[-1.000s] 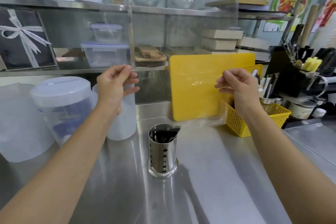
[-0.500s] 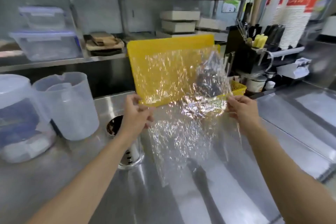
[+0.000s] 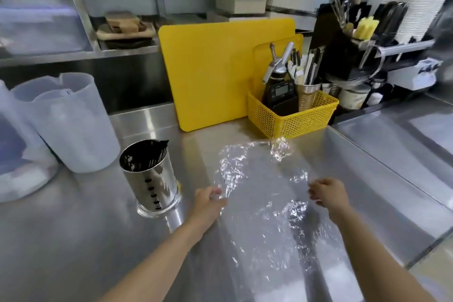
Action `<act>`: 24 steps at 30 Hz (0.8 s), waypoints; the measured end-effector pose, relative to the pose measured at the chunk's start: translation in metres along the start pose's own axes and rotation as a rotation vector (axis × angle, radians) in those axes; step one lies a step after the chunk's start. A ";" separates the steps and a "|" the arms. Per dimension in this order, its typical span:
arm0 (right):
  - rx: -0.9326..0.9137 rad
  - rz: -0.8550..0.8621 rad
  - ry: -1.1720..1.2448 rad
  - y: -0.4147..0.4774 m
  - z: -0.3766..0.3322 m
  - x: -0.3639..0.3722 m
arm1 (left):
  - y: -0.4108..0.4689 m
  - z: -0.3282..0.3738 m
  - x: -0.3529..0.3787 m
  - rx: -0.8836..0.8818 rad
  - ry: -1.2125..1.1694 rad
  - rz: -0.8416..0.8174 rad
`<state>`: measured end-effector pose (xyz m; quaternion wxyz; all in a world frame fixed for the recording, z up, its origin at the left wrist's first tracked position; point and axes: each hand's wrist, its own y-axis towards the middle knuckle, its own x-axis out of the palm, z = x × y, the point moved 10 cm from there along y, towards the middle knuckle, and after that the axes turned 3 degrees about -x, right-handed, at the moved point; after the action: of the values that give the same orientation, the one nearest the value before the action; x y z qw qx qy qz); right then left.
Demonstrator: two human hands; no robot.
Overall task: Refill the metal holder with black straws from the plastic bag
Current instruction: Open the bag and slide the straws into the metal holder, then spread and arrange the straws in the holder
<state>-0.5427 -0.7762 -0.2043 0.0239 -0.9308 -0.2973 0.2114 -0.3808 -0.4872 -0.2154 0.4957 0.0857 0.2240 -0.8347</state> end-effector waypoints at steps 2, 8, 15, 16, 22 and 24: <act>-0.011 0.021 -0.122 0.006 0.014 0.001 | 0.001 -0.012 0.007 -0.024 0.041 -0.020; -0.011 0.019 -0.449 0.010 0.049 0.008 | -0.003 -0.030 0.018 -0.013 0.391 -0.100; -0.019 0.039 -0.741 0.010 0.034 0.010 | -0.010 -0.029 0.011 0.053 0.662 -0.099; -0.040 0.060 -0.769 0.008 0.023 0.011 | -0.012 -0.023 0.007 0.074 0.655 -0.091; -0.238 -0.146 -0.514 -0.007 -0.056 0.073 | -0.044 0.039 -0.033 0.218 0.439 -0.136; -0.324 -0.218 -0.471 -0.023 -0.089 0.100 | -0.058 0.066 -0.057 0.315 0.395 -0.088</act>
<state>-0.4453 -0.6939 -0.1574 -0.1722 -0.8104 -0.4226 0.3674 -0.3975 -0.4485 -0.1196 0.3861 0.3134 0.1875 -0.8471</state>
